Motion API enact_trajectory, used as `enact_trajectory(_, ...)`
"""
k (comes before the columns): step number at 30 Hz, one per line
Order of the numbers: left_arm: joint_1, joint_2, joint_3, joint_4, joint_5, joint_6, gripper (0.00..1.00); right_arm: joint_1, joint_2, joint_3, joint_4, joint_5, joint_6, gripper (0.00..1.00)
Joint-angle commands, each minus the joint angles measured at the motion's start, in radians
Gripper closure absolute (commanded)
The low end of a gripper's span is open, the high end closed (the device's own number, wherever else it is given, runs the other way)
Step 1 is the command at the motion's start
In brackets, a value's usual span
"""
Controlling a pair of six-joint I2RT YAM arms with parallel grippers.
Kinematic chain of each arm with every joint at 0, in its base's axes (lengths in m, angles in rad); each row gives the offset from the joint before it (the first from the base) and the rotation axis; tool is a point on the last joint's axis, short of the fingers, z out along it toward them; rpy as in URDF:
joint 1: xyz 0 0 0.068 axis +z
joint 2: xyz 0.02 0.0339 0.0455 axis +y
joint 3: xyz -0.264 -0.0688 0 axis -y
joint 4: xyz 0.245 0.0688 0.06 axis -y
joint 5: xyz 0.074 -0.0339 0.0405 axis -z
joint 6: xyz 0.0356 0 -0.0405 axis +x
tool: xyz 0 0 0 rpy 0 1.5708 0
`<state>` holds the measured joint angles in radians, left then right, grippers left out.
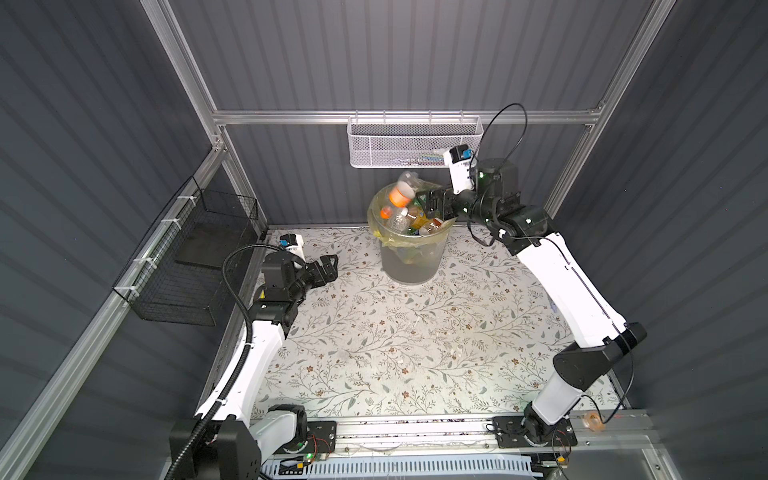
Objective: Throw the plastic bottles in the bin
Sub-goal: Throw the plastic bottle into the trash bin, then reset both arms
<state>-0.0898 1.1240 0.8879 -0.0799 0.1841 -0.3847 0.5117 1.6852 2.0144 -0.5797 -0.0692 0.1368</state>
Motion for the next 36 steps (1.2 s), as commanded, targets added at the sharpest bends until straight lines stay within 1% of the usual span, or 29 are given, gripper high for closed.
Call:
enact_trajectory(1, 0.005, 0.009, -0.009, 0.024, 0.006, 0.016, 0.02, -0.053, -0.129, -0.067, 0.008, -0.023, 0.068, 0.01)
enact_trajectory(11, 0.002, 0.070, 0.020, 0.068, 0.038, 0.004, 0.02, -0.175, -0.361, -0.417, 0.102, 0.026, 0.165, 0.01)
enact_trajectory(15, -0.010, 0.096, 0.040, 0.090, 0.050, 0.005, 0.02, -0.219, -0.423, -0.520, 0.115, 0.028, 0.191, 0.01)
enact_trajectory(18, -0.039, 0.125, 0.071, 0.105, 0.045, 0.011, 0.02, -0.248, -0.452, -0.589, 0.105, 0.017, 0.212, 0.01)
enact_trajectory(23, -0.141, 0.198, 0.188, 0.081, -0.026, 0.079, 0.02, -0.260, -0.461, -0.670, 0.059, 0.020, 0.212, 0.02)
enact_trajectory(27, -0.154, 0.241, 0.217, 0.092, -0.048, 0.084, 0.02, -0.276, -0.487, -0.769, 0.065, 0.049, 0.215, 0.03)
enact_trajectory(28, -0.154, 0.244, 0.206, 0.091, -0.079, 0.097, 0.02, -0.286, -0.505, -0.811, 0.083, 0.069, 0.219, 0.03)
enact_trajectory(30, -0.153, 0.245, 0.155, 0.111, -0.181, 0.117, 0.00, -0.320, -0.547, -0.932, 0.156, 0.093, 0.238, 0.02)
enact_trajectory(31, -0.150, 0.244, 0.123, 0.120, -0.235, 0.127, 0.00, -0.347, -0.560, -1.007, 0.217, 0.108, 0.255, 0.02)
enact_trajectory(32, -0.149, 0.244, 0.091, 0.131, -0.288, 0.138, 0.00, -0.372, -0.611, -1.068, 0.281, 0.132, 0.268, 0.01)
enact_trajectory(33, -0.149, 0.243, 0.064, 0.141, -0.340, 0.147, 0.00, -0.393, -0.632, -1.129, 0.331, 0.159, 0.272, 0.01)
enact_trajectory(36, -0.146, 0.244, -0.029, 0.188, -0.521, 0.164, 0.00, -0.457, -0.692, -1.327, 0.515, 0.300, 0.263, 0.01)
